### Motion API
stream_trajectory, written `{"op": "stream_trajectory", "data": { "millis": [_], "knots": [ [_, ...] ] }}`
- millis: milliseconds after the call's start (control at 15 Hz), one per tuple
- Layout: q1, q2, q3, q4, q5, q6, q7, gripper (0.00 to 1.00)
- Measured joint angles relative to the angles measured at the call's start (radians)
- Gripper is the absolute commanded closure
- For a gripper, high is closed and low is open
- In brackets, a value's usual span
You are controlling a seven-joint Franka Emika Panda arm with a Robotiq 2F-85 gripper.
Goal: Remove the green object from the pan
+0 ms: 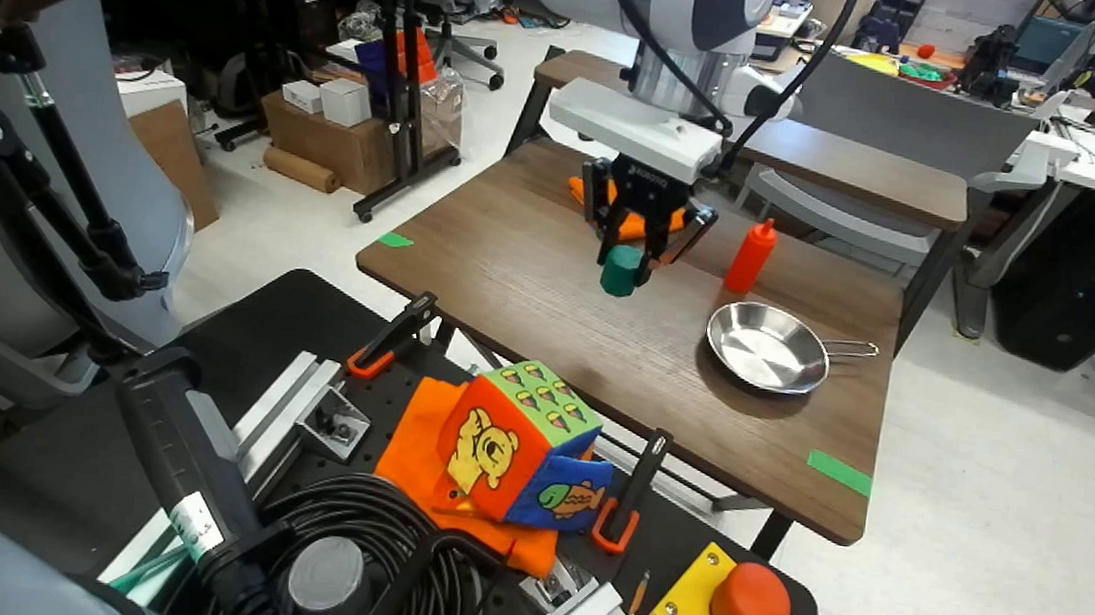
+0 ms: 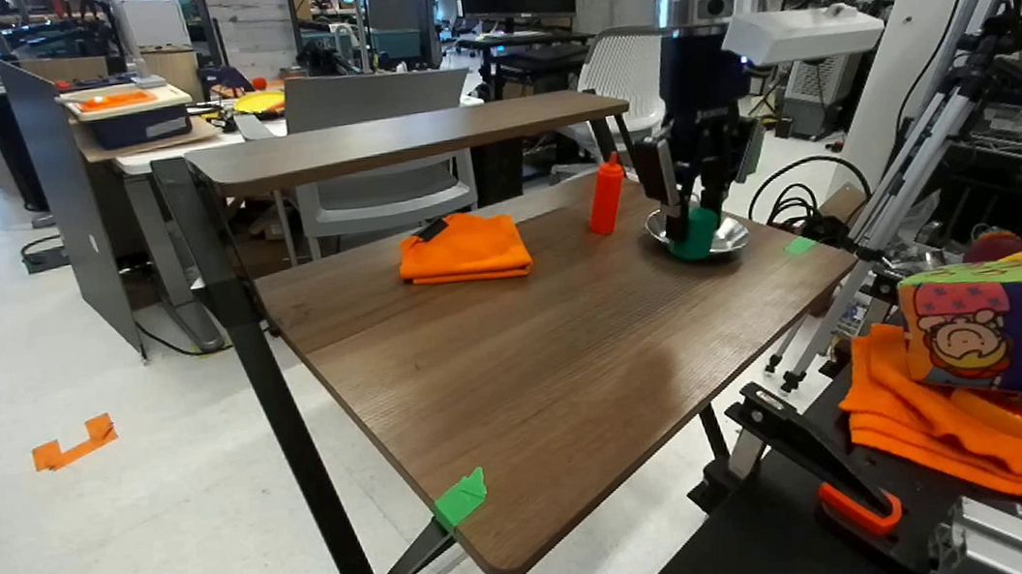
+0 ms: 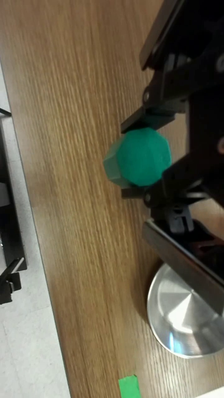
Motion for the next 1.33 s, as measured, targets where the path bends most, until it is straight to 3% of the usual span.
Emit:
{"op": "stream_trajectory", "data": {
  "millis": [733,800,933,1133,1333],
  "knots": [
    [0.009,0.165,-0.018,0.001,-0.058,0.123,0.005,0.8],
    [0.01,0.166,-0.022,0.003,-0.058,0.124,0.005,0.3],
    [0.018,0.167,-0.032,0.005,-0.06,0.124,0.007,0.23],
    [0.032,0.157,-0.04,-0.004,-0.066,0.121,0.009,0.01],
    [0.03,0.072,-0.039,-0.051,-0.052,0.092,0.009,0.0]
  ]
}}
